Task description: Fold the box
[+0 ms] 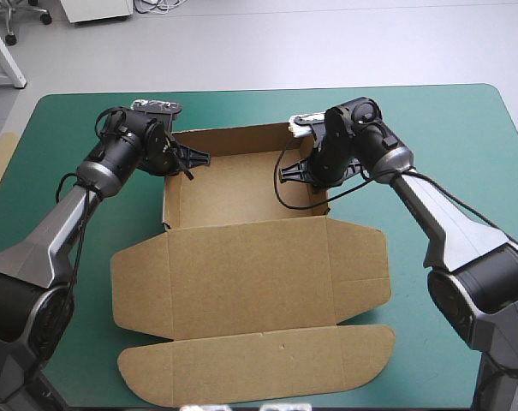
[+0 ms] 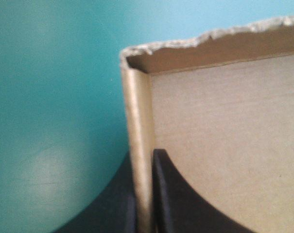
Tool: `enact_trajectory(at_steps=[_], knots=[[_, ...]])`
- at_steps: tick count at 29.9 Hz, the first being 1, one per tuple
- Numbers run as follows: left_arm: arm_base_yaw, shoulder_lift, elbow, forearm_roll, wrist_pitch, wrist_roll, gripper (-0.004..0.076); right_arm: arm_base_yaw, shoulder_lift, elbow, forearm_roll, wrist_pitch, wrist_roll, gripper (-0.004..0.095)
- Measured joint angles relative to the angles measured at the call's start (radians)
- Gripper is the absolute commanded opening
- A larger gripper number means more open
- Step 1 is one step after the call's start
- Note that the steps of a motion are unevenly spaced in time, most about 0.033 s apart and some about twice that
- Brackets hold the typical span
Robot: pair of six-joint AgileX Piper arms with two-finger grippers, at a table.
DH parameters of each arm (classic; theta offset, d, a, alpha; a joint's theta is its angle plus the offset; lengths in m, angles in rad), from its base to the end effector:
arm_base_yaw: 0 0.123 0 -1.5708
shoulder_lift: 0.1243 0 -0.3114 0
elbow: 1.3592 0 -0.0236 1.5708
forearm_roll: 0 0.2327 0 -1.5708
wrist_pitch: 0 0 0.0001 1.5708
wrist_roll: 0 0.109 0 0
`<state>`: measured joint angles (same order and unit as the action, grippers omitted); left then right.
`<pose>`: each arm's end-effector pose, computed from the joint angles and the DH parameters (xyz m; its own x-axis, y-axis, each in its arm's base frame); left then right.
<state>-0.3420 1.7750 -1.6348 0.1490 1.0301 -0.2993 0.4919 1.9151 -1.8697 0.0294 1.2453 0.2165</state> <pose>0.3675 -0.1161 0.3337 -0.8704 0.0779 -0.4861 0.0862 0.9963 0.0051 0.3610 0.1969 0.3324 -0.9094 -0.2333 -0.3444 -0.2845 0.9528 0.1058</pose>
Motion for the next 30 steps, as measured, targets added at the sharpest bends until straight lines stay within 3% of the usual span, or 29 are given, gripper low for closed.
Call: enact_trajectory(at_steps=[30], knots=[[0.007, 0.153, -0.011, -0.086, -0.066, 0.064, -0.001, -0.055, 0.12, -0.003, 0.002, 0.0, -0.021, -0.0013]])
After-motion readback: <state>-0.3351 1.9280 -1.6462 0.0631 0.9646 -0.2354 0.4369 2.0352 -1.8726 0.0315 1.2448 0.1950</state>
